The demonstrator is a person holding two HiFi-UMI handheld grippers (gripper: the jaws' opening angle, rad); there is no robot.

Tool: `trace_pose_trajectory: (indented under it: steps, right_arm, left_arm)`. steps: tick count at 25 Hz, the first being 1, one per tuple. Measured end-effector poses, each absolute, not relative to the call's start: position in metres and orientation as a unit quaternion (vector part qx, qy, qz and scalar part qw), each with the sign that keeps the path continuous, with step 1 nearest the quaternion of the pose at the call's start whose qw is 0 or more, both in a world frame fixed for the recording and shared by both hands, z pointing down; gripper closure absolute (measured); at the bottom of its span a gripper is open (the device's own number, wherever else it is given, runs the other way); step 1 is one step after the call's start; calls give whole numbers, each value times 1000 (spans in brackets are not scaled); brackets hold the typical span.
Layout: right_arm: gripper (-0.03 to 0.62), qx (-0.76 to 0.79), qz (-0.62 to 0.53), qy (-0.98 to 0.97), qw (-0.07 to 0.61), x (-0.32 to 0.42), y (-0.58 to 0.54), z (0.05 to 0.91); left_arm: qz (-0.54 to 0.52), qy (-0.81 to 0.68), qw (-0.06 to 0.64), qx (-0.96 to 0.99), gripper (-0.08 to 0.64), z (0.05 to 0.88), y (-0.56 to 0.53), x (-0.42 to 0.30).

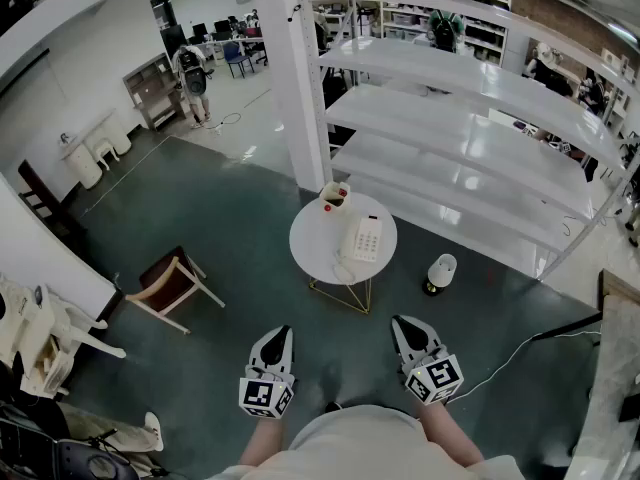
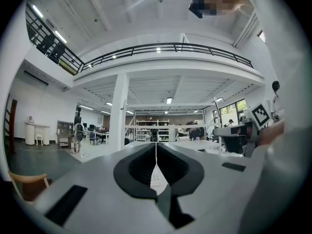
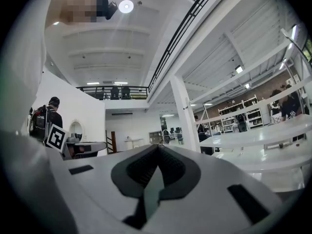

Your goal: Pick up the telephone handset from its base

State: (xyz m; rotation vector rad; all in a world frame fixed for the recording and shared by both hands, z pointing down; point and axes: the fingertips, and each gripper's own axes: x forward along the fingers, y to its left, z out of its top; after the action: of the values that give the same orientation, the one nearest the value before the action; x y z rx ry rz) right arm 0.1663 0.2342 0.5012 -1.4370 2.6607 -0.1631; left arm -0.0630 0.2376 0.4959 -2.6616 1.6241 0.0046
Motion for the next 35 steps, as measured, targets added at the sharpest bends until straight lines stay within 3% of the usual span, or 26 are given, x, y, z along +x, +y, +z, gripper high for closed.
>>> trace_pose_trajectory:
  steps: [26,35]
  right_arm:
    - [584,-485,-52,873,26,130,228,509]
    - [584,-496,-45,867,29,102,210,508]
  left_arm:
    - [6,527,-10,-850,538,503,224,-108]
    - [-6,523,23,-852,538,501,215,-139]
